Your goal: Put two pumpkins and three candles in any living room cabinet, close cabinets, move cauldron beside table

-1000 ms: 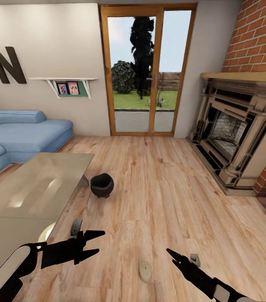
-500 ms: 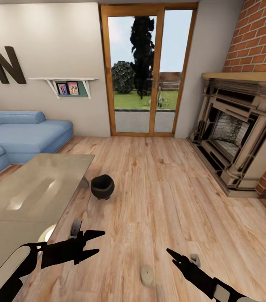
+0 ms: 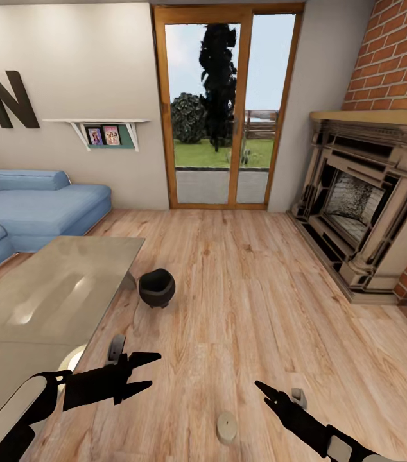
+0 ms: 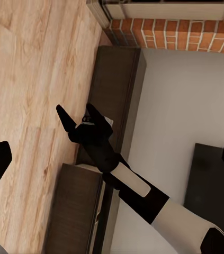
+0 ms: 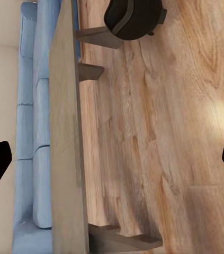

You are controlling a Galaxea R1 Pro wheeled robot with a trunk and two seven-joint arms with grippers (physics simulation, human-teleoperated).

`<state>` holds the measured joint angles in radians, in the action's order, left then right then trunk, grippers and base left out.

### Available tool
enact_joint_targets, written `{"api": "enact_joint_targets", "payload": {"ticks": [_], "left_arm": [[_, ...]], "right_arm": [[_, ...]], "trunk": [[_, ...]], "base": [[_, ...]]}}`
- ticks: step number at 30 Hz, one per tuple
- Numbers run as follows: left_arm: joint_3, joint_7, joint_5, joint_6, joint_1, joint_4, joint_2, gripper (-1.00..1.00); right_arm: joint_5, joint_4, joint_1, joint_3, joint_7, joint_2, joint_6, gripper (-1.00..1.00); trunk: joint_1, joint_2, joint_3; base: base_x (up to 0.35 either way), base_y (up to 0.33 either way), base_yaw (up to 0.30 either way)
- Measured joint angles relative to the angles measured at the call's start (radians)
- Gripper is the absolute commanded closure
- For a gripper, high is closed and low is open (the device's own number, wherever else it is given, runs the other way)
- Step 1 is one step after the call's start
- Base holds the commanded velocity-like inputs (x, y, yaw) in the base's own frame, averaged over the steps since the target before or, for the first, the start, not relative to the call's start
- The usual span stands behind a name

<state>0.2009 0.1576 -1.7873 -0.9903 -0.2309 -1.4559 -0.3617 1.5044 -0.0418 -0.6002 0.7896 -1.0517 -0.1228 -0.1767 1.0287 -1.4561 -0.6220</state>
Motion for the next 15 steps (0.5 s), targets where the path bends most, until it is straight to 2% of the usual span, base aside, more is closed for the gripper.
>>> {"api": "enact_joint_targets", "payload": {"ticks": [8, 15], "left_arm": [[-0.001, -0.001, -0.001, 0.0, 0.0, -0.016, -0.001, -1.0], [-0.004, -0.002, -0.002, -0.001, 0.0, -0.05, -0.004, -1.0]], "right_arm": [[0.005, -0.001, 0.0, -0.002, 0.003, -0.003, 0.01, -1.0], [0.01, -0.001, 0.0, -0.005, 0.002, -0.004, 0.035, -1.0]], "trunk": [[0.0, 0.0, 0.0], [0.027, -0.049, -0.022]], "base": [[0.0, 0.0, 0.0], [0.0, 0.0, 0.0]]}}
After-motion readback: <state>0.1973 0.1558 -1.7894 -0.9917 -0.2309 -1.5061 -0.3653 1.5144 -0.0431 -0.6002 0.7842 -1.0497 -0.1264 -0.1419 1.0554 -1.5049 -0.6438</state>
